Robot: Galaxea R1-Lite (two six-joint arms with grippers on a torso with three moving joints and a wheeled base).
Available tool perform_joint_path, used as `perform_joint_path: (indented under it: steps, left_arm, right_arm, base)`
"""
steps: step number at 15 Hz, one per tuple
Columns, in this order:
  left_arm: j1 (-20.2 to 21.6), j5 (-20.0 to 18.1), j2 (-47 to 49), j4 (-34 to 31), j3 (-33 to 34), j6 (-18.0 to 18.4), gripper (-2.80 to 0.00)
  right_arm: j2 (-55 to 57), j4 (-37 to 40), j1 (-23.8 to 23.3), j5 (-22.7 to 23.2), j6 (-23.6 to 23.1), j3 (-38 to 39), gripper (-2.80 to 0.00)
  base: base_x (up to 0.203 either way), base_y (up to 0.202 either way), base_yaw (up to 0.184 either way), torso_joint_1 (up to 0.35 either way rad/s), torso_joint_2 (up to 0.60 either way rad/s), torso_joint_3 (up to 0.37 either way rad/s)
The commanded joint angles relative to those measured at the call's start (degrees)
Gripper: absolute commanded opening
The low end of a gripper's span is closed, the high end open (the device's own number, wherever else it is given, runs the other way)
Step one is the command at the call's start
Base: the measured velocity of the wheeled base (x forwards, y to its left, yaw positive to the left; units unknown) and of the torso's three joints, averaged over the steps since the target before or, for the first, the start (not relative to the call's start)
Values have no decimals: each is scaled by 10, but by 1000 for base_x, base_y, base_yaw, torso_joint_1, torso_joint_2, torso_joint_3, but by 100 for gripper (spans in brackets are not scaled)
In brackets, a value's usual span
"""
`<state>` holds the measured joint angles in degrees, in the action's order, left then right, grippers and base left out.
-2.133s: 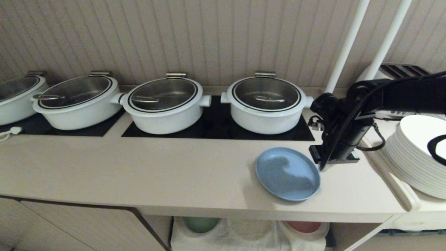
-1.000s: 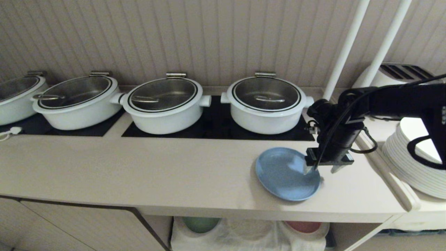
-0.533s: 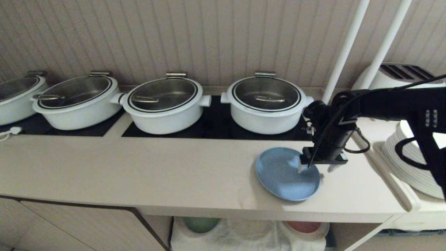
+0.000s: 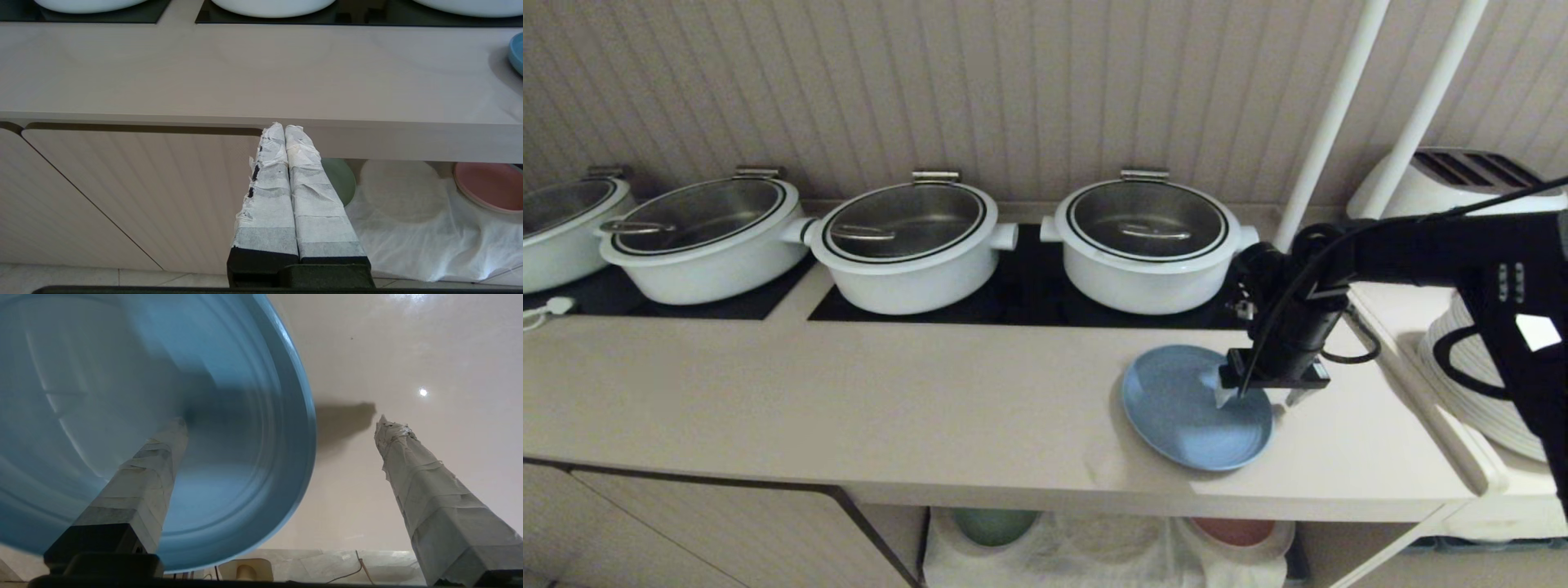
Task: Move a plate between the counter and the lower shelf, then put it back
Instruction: Pick up the plate
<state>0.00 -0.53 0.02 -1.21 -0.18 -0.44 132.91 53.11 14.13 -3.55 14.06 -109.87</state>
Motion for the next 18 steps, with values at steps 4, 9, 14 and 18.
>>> perform_joint_path:
  steps: [4, 9, 14, 18]
  left_arm:
    - [0, 0, 0, 0, 0, 0, -280]
    - [0, 0, 0, 0, 0, -1, -280]
    - [0, 0, 0, 0, 0, -1, -280]
    - [0, 0, 0, 0, 0, 0, -280]
  right_arm:
    - [2, 3, 0, -1, 1, 0, 0]
    - [2, 2, 0, -1, 0, 0, -280]
    - [2, 4, 0, -1, 0, 0, -280]
    - [-2, 5, 0, -1, 0, -1, -280]
  base:
    - [0, 0, 0, 0, 0, 0]
    - [0, 0, 0, 0, 0, 0]
    - [0, 0, 0, 0, 0, 0]
    - [0, 0, 0, 0, 0, 0]
